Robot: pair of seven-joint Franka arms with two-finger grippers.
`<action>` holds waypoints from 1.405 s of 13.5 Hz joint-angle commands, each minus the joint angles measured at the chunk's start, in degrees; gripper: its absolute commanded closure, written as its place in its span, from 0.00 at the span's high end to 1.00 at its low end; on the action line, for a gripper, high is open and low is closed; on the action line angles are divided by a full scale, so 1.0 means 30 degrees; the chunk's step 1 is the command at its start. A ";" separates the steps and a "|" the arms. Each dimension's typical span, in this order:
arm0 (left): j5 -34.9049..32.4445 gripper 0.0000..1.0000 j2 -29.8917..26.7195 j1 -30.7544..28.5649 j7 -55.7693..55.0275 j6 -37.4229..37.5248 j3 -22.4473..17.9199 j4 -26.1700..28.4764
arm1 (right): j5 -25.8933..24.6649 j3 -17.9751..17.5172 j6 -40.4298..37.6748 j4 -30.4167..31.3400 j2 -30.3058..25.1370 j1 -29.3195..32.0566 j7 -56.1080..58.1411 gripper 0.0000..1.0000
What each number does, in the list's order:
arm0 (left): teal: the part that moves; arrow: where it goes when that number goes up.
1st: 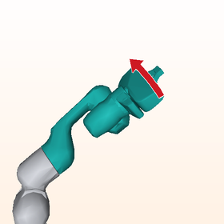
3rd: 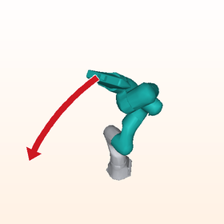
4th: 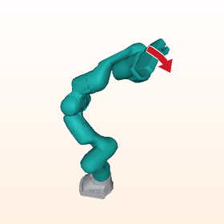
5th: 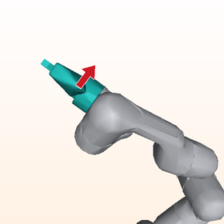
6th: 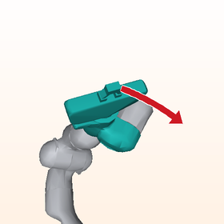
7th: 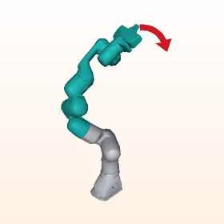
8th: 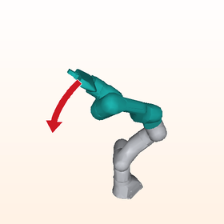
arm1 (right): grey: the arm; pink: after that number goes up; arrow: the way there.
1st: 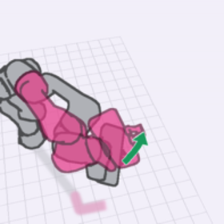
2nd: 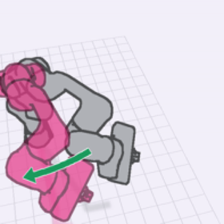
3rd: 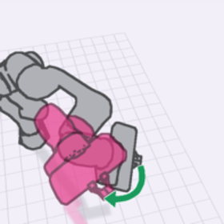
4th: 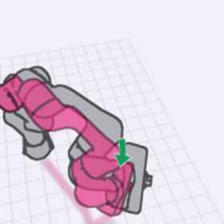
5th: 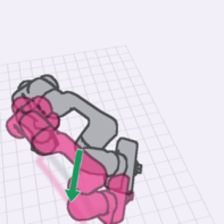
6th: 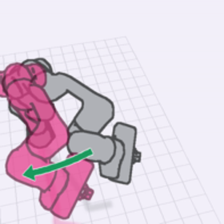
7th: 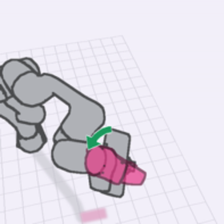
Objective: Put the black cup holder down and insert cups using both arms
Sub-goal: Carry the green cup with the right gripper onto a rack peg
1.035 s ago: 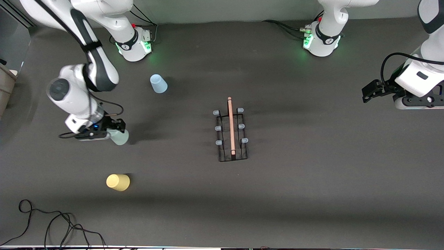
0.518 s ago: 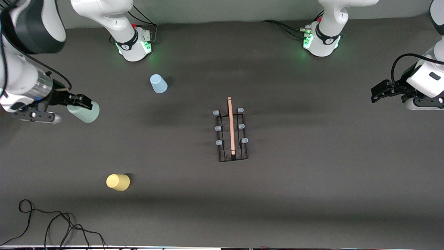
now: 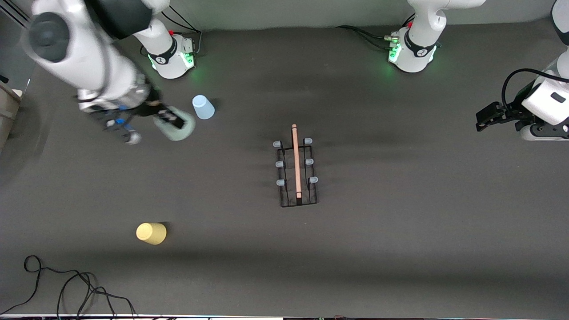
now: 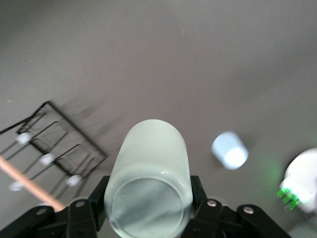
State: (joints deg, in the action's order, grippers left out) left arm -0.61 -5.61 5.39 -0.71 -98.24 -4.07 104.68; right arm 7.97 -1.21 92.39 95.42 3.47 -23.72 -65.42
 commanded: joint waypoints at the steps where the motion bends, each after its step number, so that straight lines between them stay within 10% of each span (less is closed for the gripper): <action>1: -0.0120 1.00 -0.0446 0.0021 0.0470 0.0695 -0.0078 -0.0057 | 0.0799 0.0199 0.0139 -0.3732 0.3227 -0.2017 -0.5859 0.00; 9: 0.0026 0.99 -0.0445 -0.0155 0.1406 0.0990 -0.0690 -0.0087 | 0.0507 0.0286 0.2807 -0.5646 0.7277 -0.6010 -1.2852 0.00; 19: 0.0115 1.00 -0.1002 -0.0126 0.1730 0.1810 -0.0810 -0.0234 | 0.0037 0.0315 0.7492 -0.2278 0.8712 -0.6128 -1.2764 0.00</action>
State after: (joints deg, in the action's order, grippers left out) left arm -0.57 -7.61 4.88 3.47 -94.12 -6.37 104.22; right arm 8.88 -0.44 112.76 87.79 28.51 -41.43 -102.63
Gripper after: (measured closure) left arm 0.000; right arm 0.326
